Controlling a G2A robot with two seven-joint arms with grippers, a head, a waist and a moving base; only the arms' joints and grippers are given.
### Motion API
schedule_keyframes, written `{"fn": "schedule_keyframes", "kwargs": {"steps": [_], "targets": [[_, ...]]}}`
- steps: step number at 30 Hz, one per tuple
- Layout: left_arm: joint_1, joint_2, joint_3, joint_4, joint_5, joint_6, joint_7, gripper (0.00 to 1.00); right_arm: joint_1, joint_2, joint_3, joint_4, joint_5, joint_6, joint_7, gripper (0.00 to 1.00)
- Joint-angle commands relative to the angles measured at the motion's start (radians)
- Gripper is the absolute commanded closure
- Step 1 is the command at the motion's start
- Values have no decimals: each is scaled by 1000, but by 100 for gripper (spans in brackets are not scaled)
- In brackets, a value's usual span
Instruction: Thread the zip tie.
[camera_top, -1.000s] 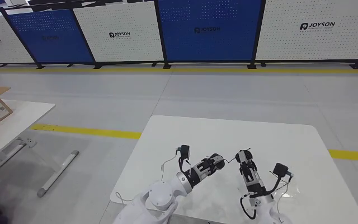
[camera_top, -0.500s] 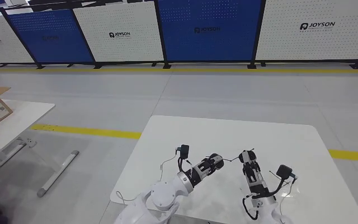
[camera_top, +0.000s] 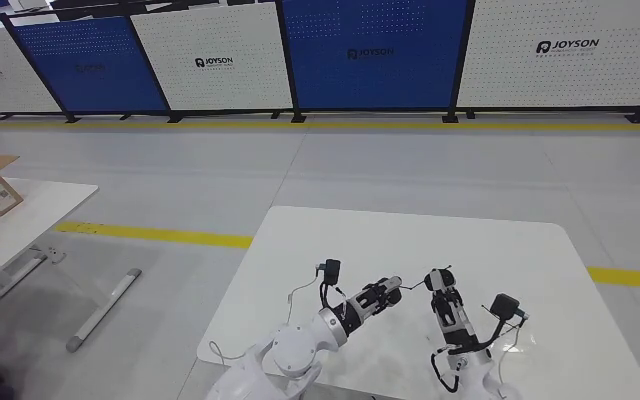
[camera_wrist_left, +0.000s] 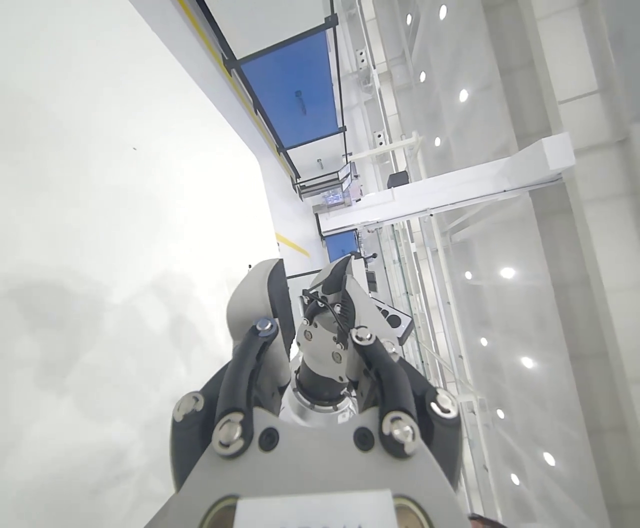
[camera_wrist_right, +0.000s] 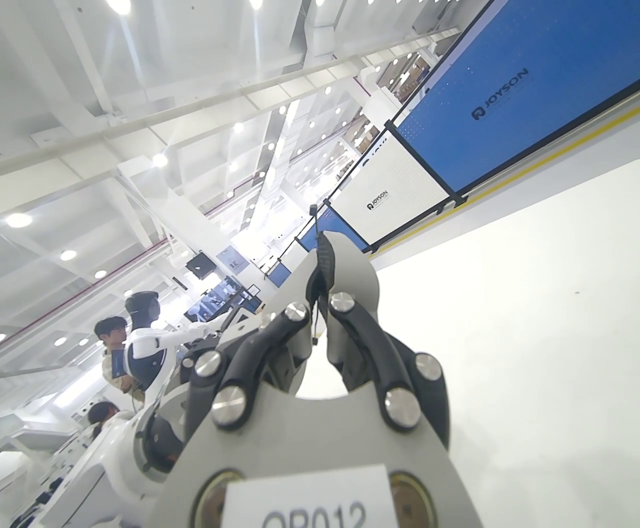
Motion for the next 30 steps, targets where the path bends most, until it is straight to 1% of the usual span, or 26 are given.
{"fn": "schedule_keyframes", "kwargs": {"steps": [1,5,10,14,16,18,20,30], "targets": [[1,0,1,0,4,-1,0,79,-2,0,0,-3,-8,0,-6,100],[0,-2,12,3,25,6,-2,79,-6,0,-2,-6,-28,0,-19,100],[-8,-6,24,10,26,10,-4,79,-7,-2,-4,-5,-36,0,-23,100],[-15,-8,29,17,25,12,-4,82,-7,-4,-4,-4,-38,1,-20,100],[-18,-9,29,19,23,13,-3,86,-7,-5,-3,-3,-37,0,-20,100],[-19,-10,29,20,21,13,-1,96,-6,-5,-3,-2,-35,0,-19,100],[-20,-11,29,21,21,12,-1,100,-5,-6,-2,-1,-34,0,-18,100],[-17,-14,29,17,19,-4,-2,100,-1,-7,-4,5,-35,0,-2,100]]}}
